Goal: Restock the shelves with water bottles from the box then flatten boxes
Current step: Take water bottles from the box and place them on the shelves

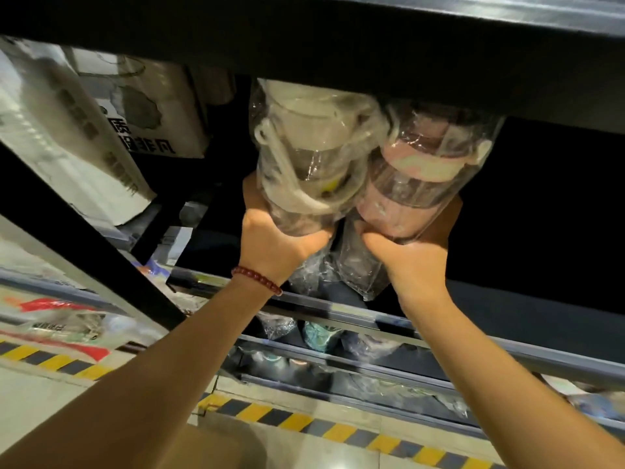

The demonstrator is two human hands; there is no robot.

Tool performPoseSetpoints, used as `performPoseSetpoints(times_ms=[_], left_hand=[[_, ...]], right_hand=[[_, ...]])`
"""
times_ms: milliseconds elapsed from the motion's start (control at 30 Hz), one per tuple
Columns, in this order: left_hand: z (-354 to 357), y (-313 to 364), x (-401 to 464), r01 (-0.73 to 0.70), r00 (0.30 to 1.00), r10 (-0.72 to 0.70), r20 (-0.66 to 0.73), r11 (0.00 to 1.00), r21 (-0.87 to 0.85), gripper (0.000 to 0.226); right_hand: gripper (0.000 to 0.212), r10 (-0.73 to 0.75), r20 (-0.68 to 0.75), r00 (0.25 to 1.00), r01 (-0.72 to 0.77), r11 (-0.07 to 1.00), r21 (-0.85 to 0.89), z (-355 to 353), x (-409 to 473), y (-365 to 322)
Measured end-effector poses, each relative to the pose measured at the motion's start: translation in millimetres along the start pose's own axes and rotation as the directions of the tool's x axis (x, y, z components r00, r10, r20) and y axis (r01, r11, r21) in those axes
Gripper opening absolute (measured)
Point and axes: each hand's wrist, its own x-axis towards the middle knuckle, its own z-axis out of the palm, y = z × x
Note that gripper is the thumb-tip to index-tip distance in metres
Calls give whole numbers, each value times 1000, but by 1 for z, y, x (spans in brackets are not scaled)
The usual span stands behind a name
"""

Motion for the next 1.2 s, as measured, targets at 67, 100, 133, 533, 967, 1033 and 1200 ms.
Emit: performPoseSetpoints(times_ms=[67, 100, 133, 533, 967, 1033, 1200], left_hand=[[3, 2, 3, 6, 997, -12, -78, 997, -76, 64], [6, 1, 4, 11, 995, -19, -102, 996, -85, 65], [7, 1, 4, -12, 991, 1, -135, 997, -82, 64], [-25, -6, -5, 62, 980, -32, 196, 987, -148, 114], [-21, -2, 0, -141, 986, 163, -30, 918, 371, 82], [-20, -2, 3, -36, 999, 46, -22, 939, 343, 78], [-21, -8, 3, -54, 998, 47, 34, 962, 269, 87]], right_hand=[[55, 98, 77, 992, -94, 994, -54, -4, -1, 1], [41, 143, 99, 985, -137, 988, -66, -5, -4, -4], [38, 147, 117, 982, -136, 986, -94, -8, -7, -7], [26, 167, 273, 948, -105, 968, -229, -28, -9, -18], [39, 129, 231, 964, -26, 916, -401, -21, -8, -3], [31, 94, 250, 964, 16, 915, -404, -19, -11, -1], [36, 53, 232, 971, 58, 892, -449, -13, -8, 5]])
